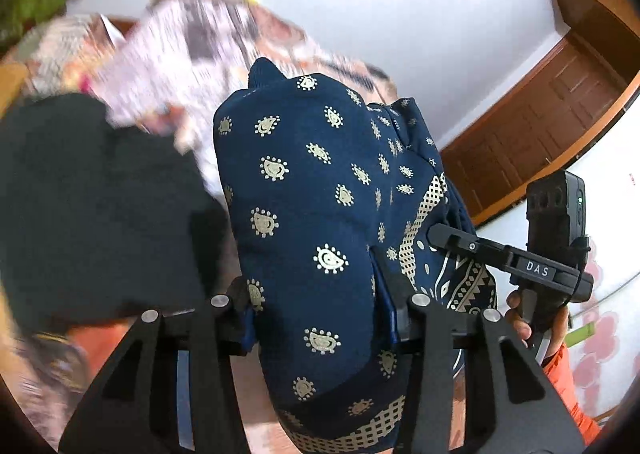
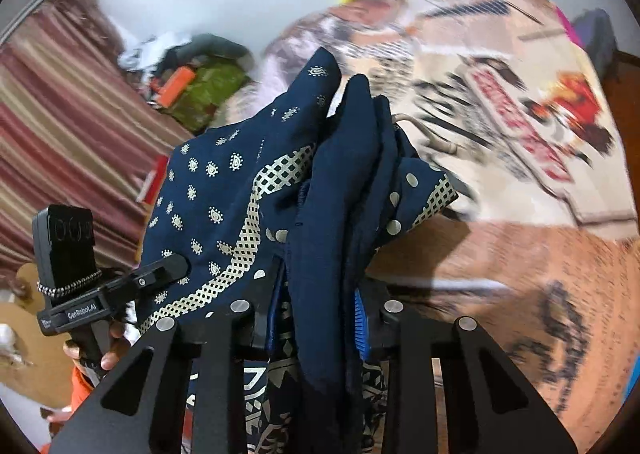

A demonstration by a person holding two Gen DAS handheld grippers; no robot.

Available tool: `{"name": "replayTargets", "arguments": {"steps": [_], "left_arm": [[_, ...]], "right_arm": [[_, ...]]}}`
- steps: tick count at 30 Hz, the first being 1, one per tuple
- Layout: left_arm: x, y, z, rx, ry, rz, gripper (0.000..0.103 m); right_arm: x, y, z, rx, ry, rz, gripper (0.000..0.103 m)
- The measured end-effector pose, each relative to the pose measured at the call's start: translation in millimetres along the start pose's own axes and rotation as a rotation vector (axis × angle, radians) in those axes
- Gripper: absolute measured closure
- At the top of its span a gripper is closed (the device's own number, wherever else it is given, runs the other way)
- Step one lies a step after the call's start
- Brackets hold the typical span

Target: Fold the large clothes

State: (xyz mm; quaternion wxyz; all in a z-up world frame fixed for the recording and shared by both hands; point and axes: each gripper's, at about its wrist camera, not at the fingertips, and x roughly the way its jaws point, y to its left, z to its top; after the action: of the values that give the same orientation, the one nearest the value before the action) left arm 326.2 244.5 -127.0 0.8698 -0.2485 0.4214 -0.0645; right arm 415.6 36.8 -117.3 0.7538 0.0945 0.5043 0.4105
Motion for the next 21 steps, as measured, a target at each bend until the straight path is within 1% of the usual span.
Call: {"name": "replayTargets", "arguments": {"steps": [6, 10, 12, 15, 19, 21], "left_arm": [[-82.7, 33.1, 24.9, 0.024, -0.126, 0.089, 0.057], [-109.9, 63.3, 43.0, 0.009, -0.174, 0.134, 0.057], [-119.3, 83.2, 49.6, -0.008, -0.191, 0.157, 0.057], [-121.7, 111.7, 58.1, -0.037, -0.198, 0.184, 0.057], [-110.3, 149.8, 60.3, -0.083, -0.179, 0.213, 0.057], [-99.8, 168.9, 57.1, -0.110, -0.159, 0.224, 0.057]], "right_arm": [[31.4, 68.9, 32.1, -0.091, -0.035, 0.094, 0.077], [66.5, 109.6, 52.7, -0.153, -0.039, 0.125, 0.077], [85.5, 124.8, 60.2, -0.179, -0.038, 0.124, 0.077], [114.0, 141.2, 67.3, -0.204, -0.035, 0.119, 0.077], [155.3, 139.9, 69.6, -0.187, -0.002, 0.126, 0.077], [170.4, 135.5, 62.3, -0.176, 0.027, 0.118, 0.077]]}}
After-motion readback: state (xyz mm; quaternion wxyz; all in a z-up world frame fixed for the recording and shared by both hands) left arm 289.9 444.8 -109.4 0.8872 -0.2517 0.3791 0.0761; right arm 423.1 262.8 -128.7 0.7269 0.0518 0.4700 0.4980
